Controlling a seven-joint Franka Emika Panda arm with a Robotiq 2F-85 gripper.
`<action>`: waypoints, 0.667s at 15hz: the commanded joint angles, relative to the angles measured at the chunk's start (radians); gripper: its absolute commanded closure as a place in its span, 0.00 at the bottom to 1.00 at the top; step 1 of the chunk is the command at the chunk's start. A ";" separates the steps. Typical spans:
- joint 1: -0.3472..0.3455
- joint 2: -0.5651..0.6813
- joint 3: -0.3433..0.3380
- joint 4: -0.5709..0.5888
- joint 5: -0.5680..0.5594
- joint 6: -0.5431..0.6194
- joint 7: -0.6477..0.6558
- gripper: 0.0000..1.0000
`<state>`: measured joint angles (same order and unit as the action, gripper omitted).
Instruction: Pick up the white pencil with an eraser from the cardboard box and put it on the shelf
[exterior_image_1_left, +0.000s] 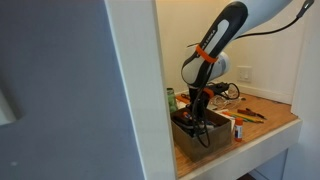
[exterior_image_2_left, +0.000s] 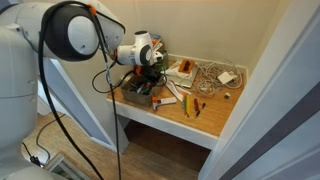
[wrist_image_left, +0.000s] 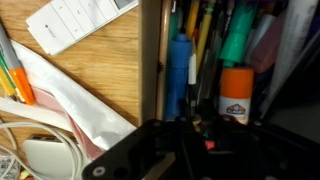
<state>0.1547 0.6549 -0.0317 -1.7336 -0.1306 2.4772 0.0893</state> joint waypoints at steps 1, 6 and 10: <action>0.014 0.033 -0.014 0.050 -0.025 -0.029 0.029 0.78; 0.009 0.050 -0.008 0.071 -0.018 -0.040 0.021 0.80; 0.008 0.058 -0.003 0.080 -0.015 -0.048 0.015 0.82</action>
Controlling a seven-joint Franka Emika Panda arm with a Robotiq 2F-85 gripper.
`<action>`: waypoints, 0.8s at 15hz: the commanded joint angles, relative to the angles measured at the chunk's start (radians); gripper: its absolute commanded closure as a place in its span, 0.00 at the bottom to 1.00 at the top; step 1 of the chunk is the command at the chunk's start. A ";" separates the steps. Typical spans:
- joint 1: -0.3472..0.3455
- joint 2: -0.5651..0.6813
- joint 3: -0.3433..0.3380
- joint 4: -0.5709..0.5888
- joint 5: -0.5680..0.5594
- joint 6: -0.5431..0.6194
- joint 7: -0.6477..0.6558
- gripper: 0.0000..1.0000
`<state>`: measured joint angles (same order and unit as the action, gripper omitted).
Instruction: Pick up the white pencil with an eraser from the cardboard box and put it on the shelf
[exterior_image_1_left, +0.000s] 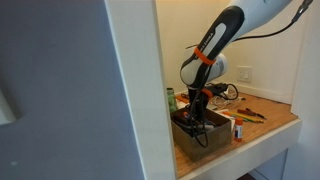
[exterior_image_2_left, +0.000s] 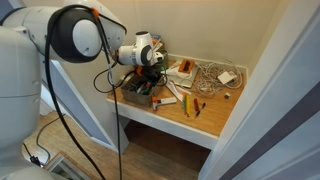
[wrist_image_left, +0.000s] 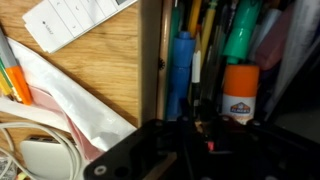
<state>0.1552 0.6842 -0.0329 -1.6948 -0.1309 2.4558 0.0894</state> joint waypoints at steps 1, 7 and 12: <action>0.006 0.030 0.001 0.041 -0.013 -0.028 0.012 0.81; 0.001 0.047 0.020 0.055 -0.001 -0.054 0.000 0.81; 0.002 0.056 0.018 0.063 -0.005 -0.053 0.004 0.96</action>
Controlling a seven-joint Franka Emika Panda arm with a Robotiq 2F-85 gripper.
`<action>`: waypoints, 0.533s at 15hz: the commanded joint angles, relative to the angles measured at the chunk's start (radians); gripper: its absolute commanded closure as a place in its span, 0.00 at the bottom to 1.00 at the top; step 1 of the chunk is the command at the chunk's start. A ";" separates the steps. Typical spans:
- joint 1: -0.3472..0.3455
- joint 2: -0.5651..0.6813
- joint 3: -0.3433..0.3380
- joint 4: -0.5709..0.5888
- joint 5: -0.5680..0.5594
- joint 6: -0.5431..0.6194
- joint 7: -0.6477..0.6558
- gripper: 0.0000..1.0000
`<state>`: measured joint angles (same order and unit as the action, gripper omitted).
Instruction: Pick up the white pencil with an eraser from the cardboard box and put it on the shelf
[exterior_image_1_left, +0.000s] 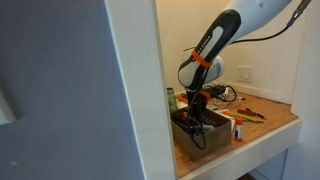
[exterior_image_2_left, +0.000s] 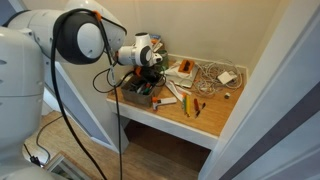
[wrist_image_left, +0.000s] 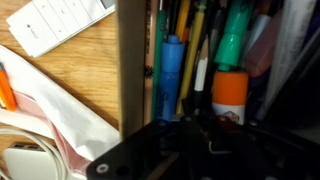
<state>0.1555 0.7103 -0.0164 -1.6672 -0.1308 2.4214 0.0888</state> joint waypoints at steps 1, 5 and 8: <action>0.002 0.028 0.001 0.035 -0.006 -0.017 0.006 0.99; -0.005 0.003 0.004 0.031 0.006 -0.023 0.008 0.98; -0.006 -0.039 0.006 0.015 0.010 -0.036 0.011 0.98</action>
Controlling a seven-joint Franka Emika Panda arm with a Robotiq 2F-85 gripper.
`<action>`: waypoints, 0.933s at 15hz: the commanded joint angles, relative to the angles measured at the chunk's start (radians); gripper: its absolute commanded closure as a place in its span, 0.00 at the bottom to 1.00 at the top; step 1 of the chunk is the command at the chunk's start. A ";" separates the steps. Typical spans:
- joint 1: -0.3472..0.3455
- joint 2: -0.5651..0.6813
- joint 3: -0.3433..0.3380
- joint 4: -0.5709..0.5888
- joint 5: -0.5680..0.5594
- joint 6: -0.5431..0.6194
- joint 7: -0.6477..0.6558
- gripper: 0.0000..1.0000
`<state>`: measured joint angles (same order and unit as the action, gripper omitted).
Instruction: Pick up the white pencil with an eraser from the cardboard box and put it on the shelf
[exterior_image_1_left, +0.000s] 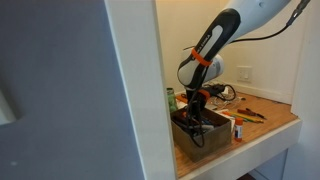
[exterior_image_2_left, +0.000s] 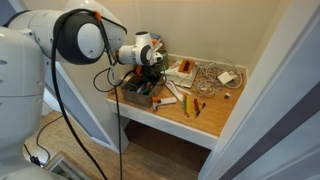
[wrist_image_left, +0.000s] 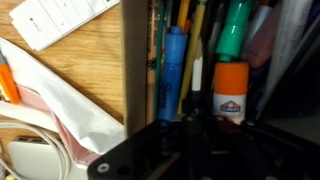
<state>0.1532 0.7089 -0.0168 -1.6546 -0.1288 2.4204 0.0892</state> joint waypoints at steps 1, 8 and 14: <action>-0.004 -0.058 0.008 -0.009 0.011 -0.053 0.009 0.98; -0.019 -0.199 0.036 -0.058 0.023 -0.224 -0.016 0.98; -0.040 -0.295 0.022 -0.123 0.008 -0.222 -0.008 0.98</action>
<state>0.1345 0.4790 0.0053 -1.7103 -0.1204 2.1756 0.0834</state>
